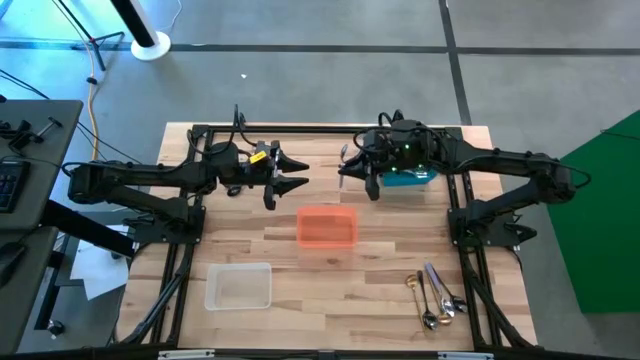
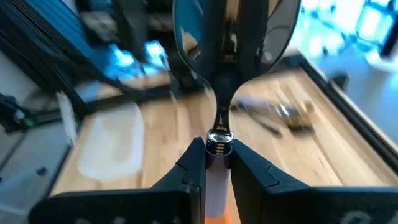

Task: Sort silverware by color (type)
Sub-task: Put the bottom left violet spoon into the blue bin

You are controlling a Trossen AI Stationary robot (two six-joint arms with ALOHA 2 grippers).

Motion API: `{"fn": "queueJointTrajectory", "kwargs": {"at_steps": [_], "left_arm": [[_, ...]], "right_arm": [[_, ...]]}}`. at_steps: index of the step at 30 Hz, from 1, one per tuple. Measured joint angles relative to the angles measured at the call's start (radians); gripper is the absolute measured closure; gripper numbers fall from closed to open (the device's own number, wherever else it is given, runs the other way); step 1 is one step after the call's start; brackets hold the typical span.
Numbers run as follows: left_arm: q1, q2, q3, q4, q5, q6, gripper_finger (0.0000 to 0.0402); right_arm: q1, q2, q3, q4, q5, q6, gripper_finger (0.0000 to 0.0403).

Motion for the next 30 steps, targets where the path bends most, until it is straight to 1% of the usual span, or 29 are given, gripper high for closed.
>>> {"fn": "queueJointTrajectory", "kwargs": {"at_steps": [2,7,12,14,17,23,27,30], "left_arm": [[0.000,0.000,0.000,-0.001,0.000,-0.002,0.0220],[0.002,0.000,0.000,0.002,-0.024,-0.002,0.0220],[0.003,0.000,0.000,0.001,-0.066,-0.015,0.0220],[0.003,0.000,0.000,0.001,-0.066,-0.030,0.0220],[0.003,0.000,0.000,0.001,-0.066,-0.030,0.0220],[0.003,0.000,0.000,0.001,-0.066,-0.031,0.0220],[0.003,0.000,0.000,0.000,-0.066,-0.030,0.0220],[0.003,0.000,0.000,0.000,-0.066,-0.030,0.0220]], "right_arm": [[-0.032,-0.017,0.000,-0.068,0.001,-0.011,0.0367],[-0.144,-0.067,0.000,-0.320,0.123,-0.057,0.0367],[-0.263,-0.074,0.000,-0.575,0.207,-0.126,0.0367],[-0.300,-0.067,0.000,-0.635,0.232,-0.160,0.0367],[-0.342,-0.064,0.000,-0.665,0.247,-0.185,0.0367],[-0.404,-0.055,0.000,-0.653,0.246,-0.210,0.0367],[-0.435,0.002,0.000,-0.679,0.237,-0.236,0.0367],[-0.455,0.076,0.000,-0.716,0.233,-0.276,0.0367]]}}
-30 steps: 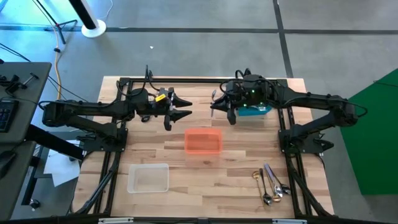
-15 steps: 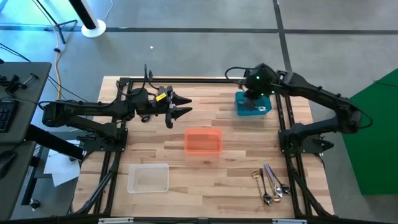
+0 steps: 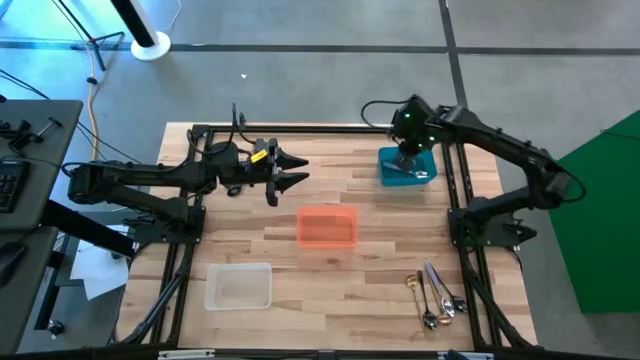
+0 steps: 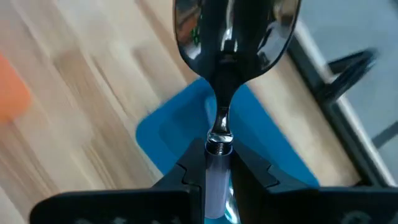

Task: Sort silverware by color (type)
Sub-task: Put the bottom left violet spoon into the blue bin

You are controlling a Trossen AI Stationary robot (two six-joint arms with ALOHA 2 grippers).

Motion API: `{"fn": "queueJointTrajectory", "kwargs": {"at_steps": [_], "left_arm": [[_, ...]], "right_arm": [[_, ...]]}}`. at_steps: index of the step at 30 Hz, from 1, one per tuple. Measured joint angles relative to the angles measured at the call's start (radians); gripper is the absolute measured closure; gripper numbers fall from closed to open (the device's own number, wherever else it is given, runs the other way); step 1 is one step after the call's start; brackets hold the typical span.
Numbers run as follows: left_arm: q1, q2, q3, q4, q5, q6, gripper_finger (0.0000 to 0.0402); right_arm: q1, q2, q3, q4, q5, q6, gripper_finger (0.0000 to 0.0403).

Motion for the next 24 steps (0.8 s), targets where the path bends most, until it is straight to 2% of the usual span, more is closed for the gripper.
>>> {"fn": "queueJointTrajectory", "kwargs": {"at_steps": [5,12,24], "left_arm": [[0.000,0.000,0.000,0.000,0.000,0.000,0.0220],[0.000,0.000,0.000,0.000,0.000,-0.007,0.0220],[0.000,0.000,0.000,0.000,-0.001,0.008,0.0220]], "right_arm": [[-0.042,0.131,0.000,-0.009,0.039,-0.088,0.0367],[-0.105,0.292,0.000,-0.098,0.026,-0.185,0.0367],[-0.151,0.438,0.000,-0.062,0.022,-0.220,0.0367]]}}
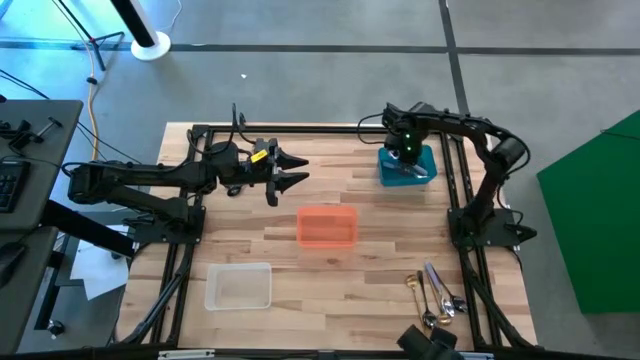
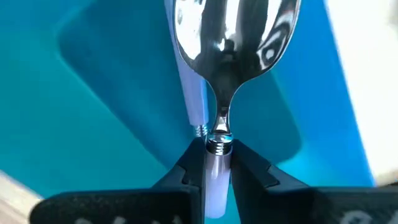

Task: Sort silverware by color (type)
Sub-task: Put the bottom left violet spoon into the blue bin

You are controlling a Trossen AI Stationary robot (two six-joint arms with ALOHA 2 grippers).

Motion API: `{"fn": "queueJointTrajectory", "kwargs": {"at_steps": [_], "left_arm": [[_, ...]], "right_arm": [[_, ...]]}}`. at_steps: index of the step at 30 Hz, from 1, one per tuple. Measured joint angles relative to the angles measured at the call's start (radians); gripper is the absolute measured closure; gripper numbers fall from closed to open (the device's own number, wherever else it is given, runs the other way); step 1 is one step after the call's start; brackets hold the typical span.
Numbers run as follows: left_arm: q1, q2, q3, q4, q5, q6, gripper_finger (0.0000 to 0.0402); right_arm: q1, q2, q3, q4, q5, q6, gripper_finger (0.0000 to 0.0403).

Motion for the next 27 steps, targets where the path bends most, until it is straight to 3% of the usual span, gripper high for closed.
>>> {"fn": "queueJointTrajectory", "kwargs": {"at_steps": [15,27], "left_arm": [[0.000,0.000,0.000,0.001,0.000,-0.018,0.0220],[-0.003,0.000,0.000,0.001,0.001,-0.022,0.0220]], "right_arm": [[0.001,0.105,0.000,0.025,-0.024,-0.006,0.0364],[0.001,0.109,-0.001,0.068,-0.027,0.056,0.0308]]}}
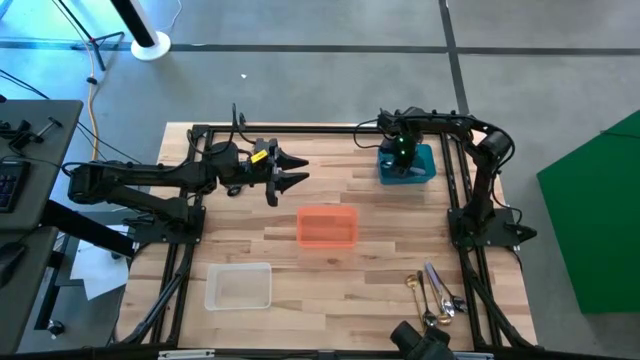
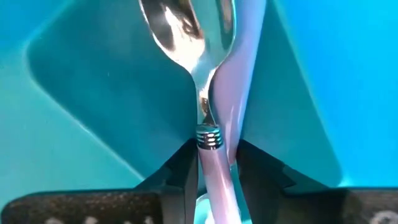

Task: Sort silverware by color (type)
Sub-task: Put the bottom left violet spoon into the blue bin

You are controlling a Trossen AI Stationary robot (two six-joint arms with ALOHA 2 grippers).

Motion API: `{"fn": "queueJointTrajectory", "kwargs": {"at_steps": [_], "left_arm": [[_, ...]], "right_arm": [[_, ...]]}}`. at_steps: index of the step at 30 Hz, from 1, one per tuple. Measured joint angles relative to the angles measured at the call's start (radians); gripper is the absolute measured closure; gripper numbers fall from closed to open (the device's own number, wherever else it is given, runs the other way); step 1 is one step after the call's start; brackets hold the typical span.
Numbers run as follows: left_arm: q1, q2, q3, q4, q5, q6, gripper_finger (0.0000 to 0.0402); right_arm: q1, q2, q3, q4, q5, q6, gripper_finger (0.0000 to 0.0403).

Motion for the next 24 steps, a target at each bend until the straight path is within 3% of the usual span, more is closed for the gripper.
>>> {"fn": "queueJointTrajectory", "kwargs": {"at_steps": [17,24], "left_arm": [[0.000,0.000,0.000,0.000,0.001,-0.031,0.0220],[0.000,0.000,0.000,0.000,0.002,-0.030,0.0220]], "right_arm": [[0.000,-0.001,0.000,-0.004,-0.017,0.000,0.0303],[0.000,-0.001,0.000,-0.004,-0.011,-0.004,0.0249]]}}
